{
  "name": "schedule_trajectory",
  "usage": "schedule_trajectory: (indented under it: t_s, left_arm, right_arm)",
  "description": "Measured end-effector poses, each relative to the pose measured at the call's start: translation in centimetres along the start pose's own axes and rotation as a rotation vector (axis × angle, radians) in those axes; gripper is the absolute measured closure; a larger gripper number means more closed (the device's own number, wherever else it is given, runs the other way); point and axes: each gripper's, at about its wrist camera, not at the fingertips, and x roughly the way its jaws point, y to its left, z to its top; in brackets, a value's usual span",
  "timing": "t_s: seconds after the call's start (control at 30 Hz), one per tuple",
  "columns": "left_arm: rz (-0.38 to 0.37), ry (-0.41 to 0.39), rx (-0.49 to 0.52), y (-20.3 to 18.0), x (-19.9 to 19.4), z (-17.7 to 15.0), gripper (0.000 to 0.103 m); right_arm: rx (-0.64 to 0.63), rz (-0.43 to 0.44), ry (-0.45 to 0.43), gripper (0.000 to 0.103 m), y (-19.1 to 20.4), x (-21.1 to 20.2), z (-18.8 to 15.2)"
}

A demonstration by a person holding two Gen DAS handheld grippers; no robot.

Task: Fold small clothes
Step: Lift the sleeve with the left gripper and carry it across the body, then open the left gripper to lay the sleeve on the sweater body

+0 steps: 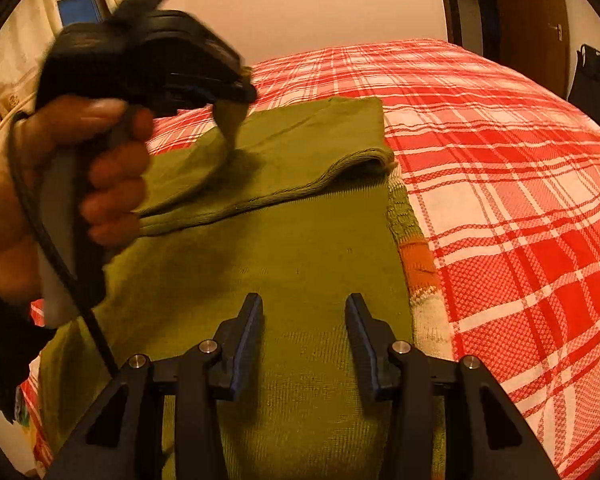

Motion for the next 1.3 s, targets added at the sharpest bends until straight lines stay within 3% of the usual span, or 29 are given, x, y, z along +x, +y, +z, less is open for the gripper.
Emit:
schedule_trajectory:
  t_s: [0.2,0.27,0.33,0.5,0.73,0.77,0.9,1.03,1.17,1.3]
  left_arm:
    - [0.038,0.011,0.034,-1.4,0.9,-0.8,0.086]
    - [0.05,0.004,0.066,-1.4,-0.1,-1.2,0.069]
    - [0.078,-0.041,0.117,-0.9,-2.2,-2.0,0.041]
    - [0.216,-0.129,0.25,4.0,-7.6,-5.5,0.034]
    - [0.546,-0.093,0.183,16.8,-9.9,-9.0,0.033]
    - [0.564,-0.08,0.174,18.2,-9.7,-9.3,0.033]
    - [0.569,-0.039,0.107,21.9,-7.9,-9.7,0.039]
    - [0.562,-0.036,0.1,23.1,-6.1,-9.0,0.039]
    - [0.514,-0.013,0.033,25.0,-5.1,-8.8,0.036]
    - [0.439,-0.006,-0.011,25.7,-5.4,-9.5,0.036]
  right_arm:
    - [-0.025,-0.006,-0.013,0.058,0.3,0.0,-0.3]
    - [-0.022,0.001,-0.013,0.058,0.2,0.0,-0.3]
    - [-0.023,0.008,-0.014,0.054,0.2,0.0,-0.3]
    - [-0.055,-0.019,-0.024,0.052,0.9,0.1,-0.6]
    - [-0.09,-0.048,-0.034,0.048,1.4,0.4,-0.7]
    - [-0.092,-0.048,-0.035,0.048,1.4,0.5,-0.7]
    - [-0.087,0.006,-0.035,0.048,1.2,-0.2,-0.6]
    - [-0.002,0.072,-0.047,0.048,0.3,-1.4,0.6]
    - [0.007,0.11,-0.041,0.048,0.8,-1.4,4.0]
    - [0.017,0.112,-0.016,0.048,1.5,1.2,8.8]
